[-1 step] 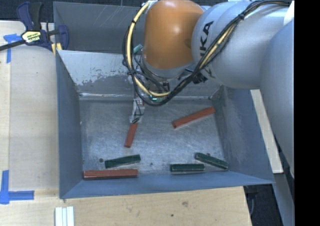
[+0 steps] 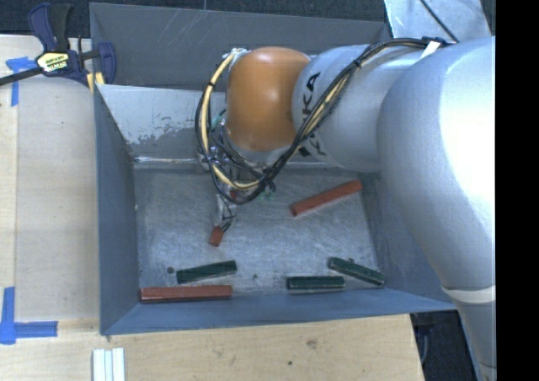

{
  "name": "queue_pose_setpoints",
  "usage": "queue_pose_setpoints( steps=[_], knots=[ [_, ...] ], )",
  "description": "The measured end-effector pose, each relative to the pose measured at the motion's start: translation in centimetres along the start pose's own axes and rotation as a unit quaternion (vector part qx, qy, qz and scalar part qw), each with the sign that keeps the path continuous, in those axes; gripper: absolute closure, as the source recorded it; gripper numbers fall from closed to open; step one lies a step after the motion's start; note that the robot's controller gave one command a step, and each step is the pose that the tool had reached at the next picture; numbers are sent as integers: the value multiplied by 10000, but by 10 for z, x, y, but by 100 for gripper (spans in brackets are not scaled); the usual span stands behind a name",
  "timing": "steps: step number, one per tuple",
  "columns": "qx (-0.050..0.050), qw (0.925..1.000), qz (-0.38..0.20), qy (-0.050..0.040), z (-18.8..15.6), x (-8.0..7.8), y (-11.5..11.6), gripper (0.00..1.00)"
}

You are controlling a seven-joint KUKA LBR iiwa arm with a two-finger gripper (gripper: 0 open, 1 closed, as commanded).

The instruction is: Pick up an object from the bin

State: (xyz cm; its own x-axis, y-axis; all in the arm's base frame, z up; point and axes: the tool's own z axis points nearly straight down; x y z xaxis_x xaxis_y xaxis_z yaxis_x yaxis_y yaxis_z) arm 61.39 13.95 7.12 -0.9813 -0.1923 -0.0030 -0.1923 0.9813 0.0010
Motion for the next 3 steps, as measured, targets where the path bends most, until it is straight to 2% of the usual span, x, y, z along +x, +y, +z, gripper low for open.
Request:
queue_pose_setpoints(
  steps=[1, 2, 3],
  knots=[
    [-4, 10000, 7, -3, -1, -1, 0, 100],
    [15, 9995, -318, -51, -115, -9, -39, 100],
    [4, 9995, -320, -4, -109, -7, -37, 0]
  ],
)
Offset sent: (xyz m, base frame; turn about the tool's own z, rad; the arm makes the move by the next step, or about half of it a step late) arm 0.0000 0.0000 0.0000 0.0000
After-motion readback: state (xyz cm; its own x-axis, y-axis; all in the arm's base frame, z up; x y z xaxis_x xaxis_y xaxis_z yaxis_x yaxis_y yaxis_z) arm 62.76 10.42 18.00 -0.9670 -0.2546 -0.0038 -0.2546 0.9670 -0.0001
